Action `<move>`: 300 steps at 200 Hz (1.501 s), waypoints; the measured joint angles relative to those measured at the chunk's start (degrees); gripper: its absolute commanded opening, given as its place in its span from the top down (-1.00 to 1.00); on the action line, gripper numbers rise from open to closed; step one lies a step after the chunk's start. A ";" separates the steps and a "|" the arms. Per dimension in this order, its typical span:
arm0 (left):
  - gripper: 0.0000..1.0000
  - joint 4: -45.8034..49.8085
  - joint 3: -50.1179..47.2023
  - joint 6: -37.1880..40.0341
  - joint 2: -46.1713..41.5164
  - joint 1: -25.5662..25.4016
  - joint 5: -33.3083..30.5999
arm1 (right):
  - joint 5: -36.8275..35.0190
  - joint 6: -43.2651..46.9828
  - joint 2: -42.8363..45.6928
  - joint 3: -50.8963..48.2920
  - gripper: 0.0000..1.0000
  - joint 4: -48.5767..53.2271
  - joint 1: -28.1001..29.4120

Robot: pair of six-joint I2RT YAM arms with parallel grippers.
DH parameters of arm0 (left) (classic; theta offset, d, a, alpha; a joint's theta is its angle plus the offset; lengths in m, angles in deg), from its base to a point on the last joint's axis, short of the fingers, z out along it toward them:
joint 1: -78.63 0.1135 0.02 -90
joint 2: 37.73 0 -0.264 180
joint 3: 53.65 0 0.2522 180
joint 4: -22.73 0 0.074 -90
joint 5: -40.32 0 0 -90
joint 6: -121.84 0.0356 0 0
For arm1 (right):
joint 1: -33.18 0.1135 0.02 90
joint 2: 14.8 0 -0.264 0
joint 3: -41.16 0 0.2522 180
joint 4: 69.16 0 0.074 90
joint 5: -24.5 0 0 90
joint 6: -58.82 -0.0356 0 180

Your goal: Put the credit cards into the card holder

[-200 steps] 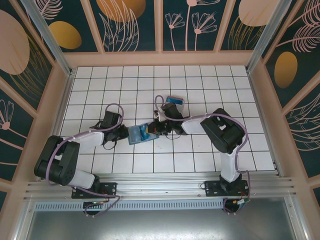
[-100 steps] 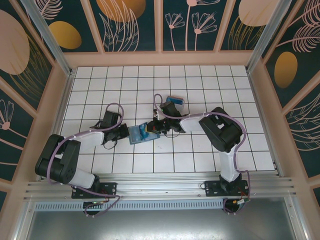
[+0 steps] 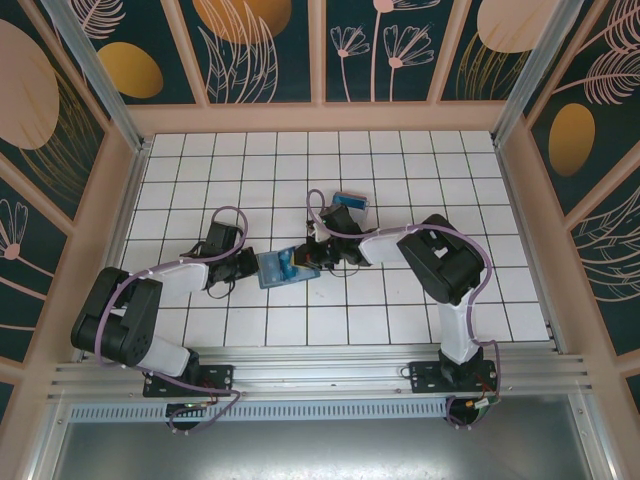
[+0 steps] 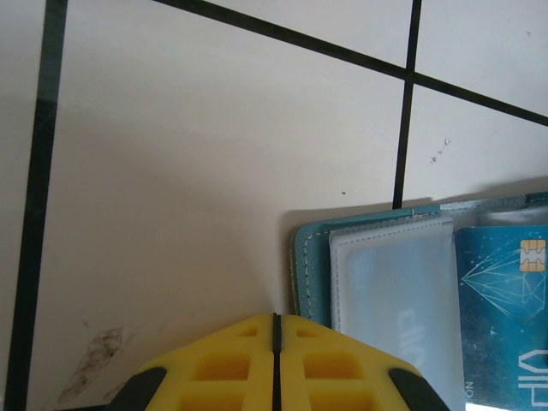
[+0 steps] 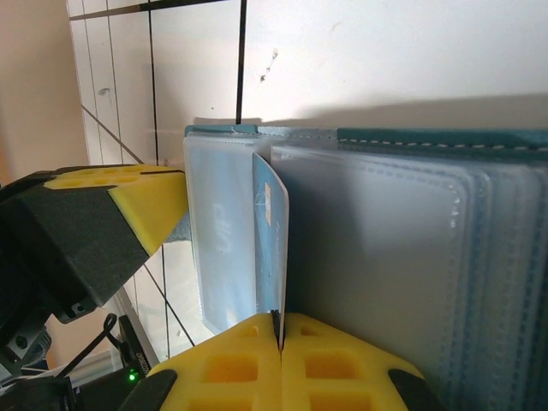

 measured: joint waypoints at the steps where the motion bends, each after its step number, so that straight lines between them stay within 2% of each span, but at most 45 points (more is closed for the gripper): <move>1: 1.00 -0.04 0.00 0.00 0.00 0.00 0.00 | 0.00 0.00 0.00 -0.02 0.91 0.00 0.00; 177: 1.00 -3.34 -1.46 -1.57 0.00 0.09 1.77 | -1.36 -0.28 1.88 -1.25 0.91 0.59 0.66; 300: 1.00 -6.08 -2.86 -2.25 -0.02 0.42 2.40 | -5.86 1.77 -2.36 6.99 0.86 6.78 5.09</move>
